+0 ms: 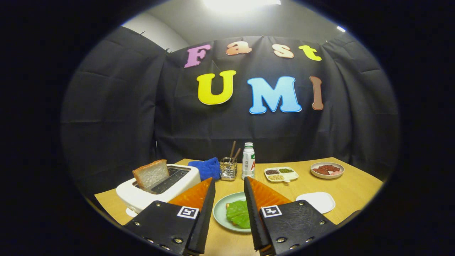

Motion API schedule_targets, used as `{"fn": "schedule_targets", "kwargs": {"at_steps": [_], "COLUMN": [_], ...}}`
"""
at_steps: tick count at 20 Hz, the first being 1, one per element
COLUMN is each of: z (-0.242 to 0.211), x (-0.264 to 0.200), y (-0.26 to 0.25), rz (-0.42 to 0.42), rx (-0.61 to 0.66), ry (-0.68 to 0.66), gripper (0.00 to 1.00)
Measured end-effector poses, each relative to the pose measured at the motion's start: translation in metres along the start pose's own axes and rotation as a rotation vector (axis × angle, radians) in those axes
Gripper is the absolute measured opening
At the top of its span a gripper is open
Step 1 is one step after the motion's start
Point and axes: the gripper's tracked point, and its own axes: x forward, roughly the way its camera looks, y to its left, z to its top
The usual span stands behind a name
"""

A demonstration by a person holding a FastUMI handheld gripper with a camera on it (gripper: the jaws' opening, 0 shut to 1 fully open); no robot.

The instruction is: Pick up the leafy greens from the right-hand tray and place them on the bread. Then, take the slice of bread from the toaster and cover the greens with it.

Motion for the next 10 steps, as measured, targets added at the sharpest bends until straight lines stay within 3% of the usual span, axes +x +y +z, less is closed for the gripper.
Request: {"fn": "schedule_targets", "kwargs": {"at_steps": [10], "z": [-0.003], "x": [-0.008], "y": [0.097], "rz": [0.129], "rx": [0.005], "ry": [0.015], "gripper": [0.49]}}
